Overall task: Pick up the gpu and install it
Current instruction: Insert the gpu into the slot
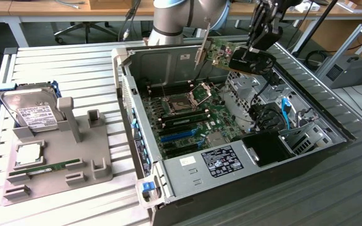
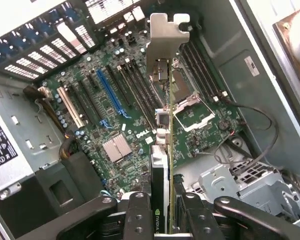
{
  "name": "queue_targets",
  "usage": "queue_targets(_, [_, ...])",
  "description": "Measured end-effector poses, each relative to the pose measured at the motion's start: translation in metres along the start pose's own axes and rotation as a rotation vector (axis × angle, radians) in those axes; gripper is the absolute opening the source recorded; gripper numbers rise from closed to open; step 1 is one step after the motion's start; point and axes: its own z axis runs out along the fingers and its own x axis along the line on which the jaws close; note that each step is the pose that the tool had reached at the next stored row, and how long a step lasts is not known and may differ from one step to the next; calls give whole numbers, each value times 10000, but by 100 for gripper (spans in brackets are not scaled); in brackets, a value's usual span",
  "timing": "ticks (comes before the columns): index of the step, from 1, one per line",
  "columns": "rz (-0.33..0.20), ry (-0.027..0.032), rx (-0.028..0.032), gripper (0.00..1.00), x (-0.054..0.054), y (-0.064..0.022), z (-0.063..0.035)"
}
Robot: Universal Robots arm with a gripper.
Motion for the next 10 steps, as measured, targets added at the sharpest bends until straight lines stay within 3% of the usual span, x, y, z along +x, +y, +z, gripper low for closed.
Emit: queue_targets(10, [-1623, 74, -36, 27, -6, 3, 0])
